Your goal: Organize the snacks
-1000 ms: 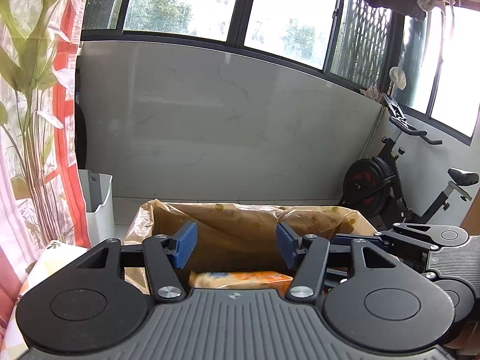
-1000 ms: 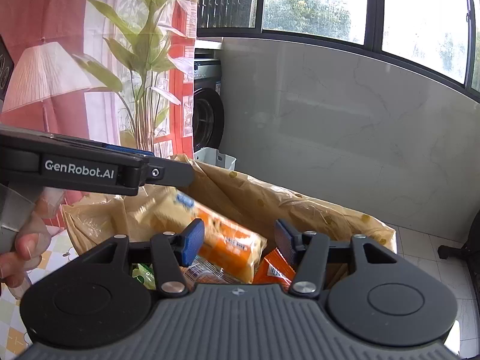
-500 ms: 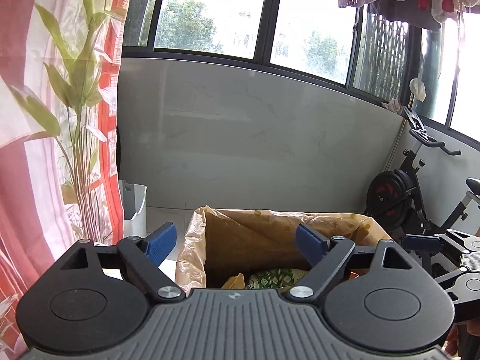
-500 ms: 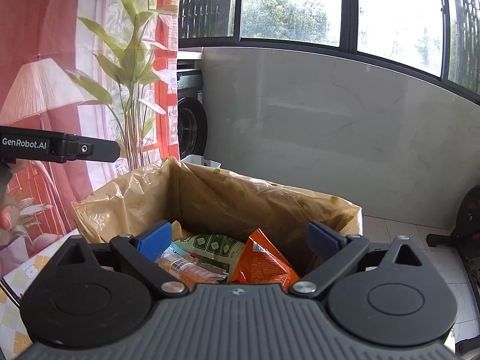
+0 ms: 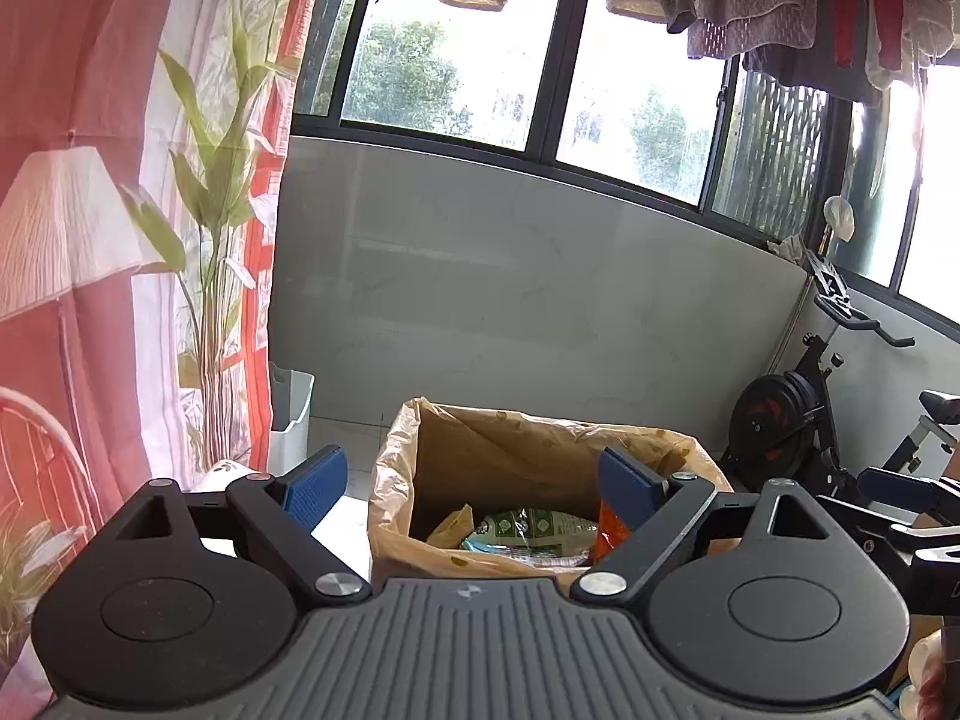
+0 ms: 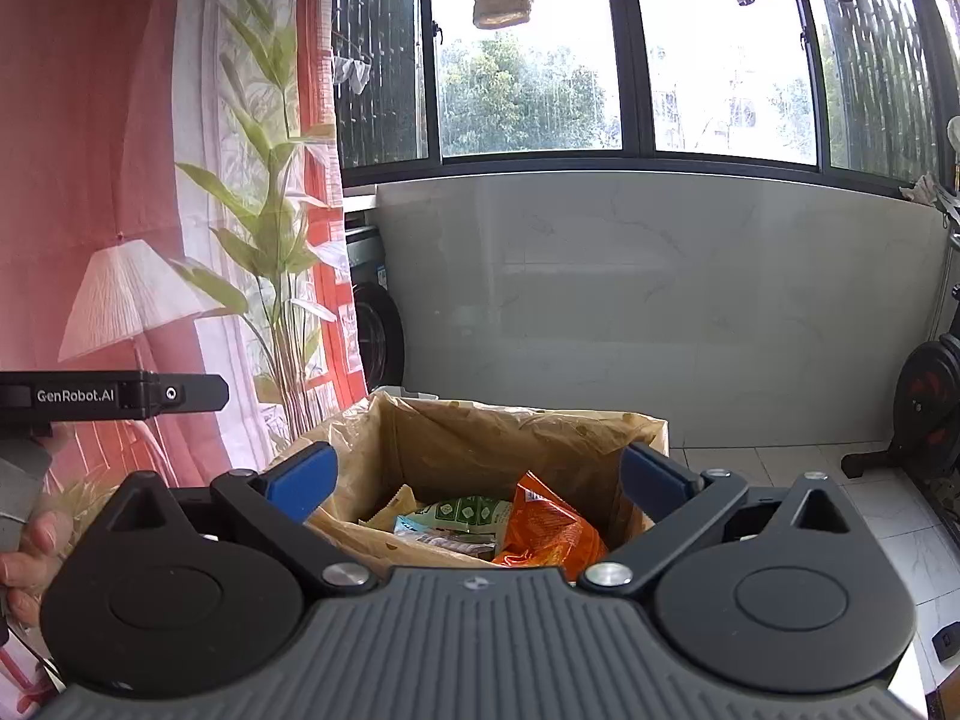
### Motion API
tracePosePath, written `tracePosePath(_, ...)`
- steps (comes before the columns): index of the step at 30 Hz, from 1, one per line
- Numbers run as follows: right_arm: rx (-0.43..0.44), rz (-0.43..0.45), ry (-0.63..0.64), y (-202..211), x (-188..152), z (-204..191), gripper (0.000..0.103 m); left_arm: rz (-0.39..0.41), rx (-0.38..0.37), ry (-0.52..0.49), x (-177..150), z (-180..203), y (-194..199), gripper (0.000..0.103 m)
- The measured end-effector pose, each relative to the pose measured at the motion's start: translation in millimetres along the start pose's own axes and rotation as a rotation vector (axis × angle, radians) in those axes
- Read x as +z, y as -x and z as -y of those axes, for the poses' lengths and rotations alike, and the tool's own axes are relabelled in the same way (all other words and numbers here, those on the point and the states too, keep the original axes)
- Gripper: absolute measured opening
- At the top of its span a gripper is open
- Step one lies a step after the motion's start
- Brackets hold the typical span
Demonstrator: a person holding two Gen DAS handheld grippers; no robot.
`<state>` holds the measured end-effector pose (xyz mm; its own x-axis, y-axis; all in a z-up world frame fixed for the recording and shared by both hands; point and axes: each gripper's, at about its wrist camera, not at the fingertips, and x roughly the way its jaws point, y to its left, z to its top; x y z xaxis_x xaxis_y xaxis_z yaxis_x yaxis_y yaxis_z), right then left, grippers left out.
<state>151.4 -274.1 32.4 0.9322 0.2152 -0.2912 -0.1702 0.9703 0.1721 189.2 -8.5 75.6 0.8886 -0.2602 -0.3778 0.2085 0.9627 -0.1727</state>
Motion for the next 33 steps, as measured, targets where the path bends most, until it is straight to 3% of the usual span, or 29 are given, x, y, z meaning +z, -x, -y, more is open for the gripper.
tracePosePath(8,-0.001,0.020,-0.037,34.6,-6.2,-0.3,0.103,0.018,0.027,0.008,-10.8,0.5,27.4,0.092)
tracePosePath(16,-0.022,0.019,-0.044,40.2,-7.1,0.9,0.103,0.058,0.059,-0.090,-10.3,18.1,39.0,0.092)
tracePosePath(27,-0.021,0.018,-0.044,42.6,-5.9,-0.6,0.103,0.042,0.160,-0.170,-9.6,28.4,41.4,0.092)
tracePosePath(33,-0.020,0.019,-0.043,43.6,-5.5,-1.7,0.103,0.050,0.138,-0.146,-9.2,24.1,44.8,0.092)
